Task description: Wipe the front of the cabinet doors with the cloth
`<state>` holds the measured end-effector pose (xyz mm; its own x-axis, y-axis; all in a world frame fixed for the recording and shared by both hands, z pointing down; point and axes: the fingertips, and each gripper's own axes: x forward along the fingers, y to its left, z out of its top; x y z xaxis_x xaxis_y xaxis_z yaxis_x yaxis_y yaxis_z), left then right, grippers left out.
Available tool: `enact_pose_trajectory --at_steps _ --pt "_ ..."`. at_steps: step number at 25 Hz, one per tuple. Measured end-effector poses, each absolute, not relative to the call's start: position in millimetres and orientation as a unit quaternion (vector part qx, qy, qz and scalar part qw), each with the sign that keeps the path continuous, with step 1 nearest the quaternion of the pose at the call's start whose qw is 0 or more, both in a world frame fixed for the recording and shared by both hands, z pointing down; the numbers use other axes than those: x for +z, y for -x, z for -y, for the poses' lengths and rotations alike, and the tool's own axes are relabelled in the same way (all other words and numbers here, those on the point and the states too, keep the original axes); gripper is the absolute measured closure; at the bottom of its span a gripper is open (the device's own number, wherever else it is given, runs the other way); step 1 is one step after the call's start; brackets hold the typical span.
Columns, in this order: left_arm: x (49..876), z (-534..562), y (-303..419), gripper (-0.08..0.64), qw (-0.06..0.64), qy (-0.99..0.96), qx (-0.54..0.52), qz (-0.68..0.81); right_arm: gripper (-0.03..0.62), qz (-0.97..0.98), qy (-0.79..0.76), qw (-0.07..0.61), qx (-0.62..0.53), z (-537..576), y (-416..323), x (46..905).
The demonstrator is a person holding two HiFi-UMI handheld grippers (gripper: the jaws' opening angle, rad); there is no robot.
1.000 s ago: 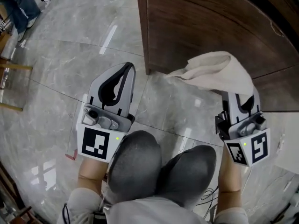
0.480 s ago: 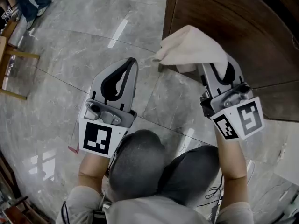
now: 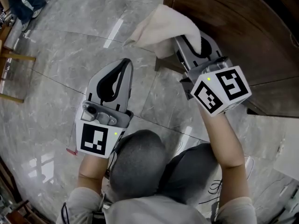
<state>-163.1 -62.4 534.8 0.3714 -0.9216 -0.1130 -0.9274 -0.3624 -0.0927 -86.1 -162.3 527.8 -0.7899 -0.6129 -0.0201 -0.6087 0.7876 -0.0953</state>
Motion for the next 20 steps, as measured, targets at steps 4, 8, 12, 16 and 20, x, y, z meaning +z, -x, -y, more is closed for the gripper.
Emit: enact_pose_trajectory --at_steps 4,8,12,16,20 --pt "526.9 66.3 162.1 0.541 0.085 0.823 0.036 -0.560 0.523 -0.939 0.336 0.030 -0.071 176.6 92.0 535.2" --pt "526.2 68.3 162.0 0.541 0.085 0.825 0.031 -0.558 0.523 -0.933 0.352 0.038 -0.072 179.3 83.8 530.1" --pt "530.2 71.7 159.2 0.541 0.079 0.828 0.030 -0.555 0.523 -0.930 0.359 0.036 -0.068 175.7 63.5 532.0" --pt "532.1 77.5 147.3 0.541 0.077 0.834 0.034 -0.546 0.523 -0.922 0.382 0.021 -0.055 172.3 32.3 535.6" --pt "535.3 82.3 132.7 0.541 0.074 0.840 0.034 -0.536 0.523 -0.918 0.393 0.019 -0.055 169.6 8.9 539.0"
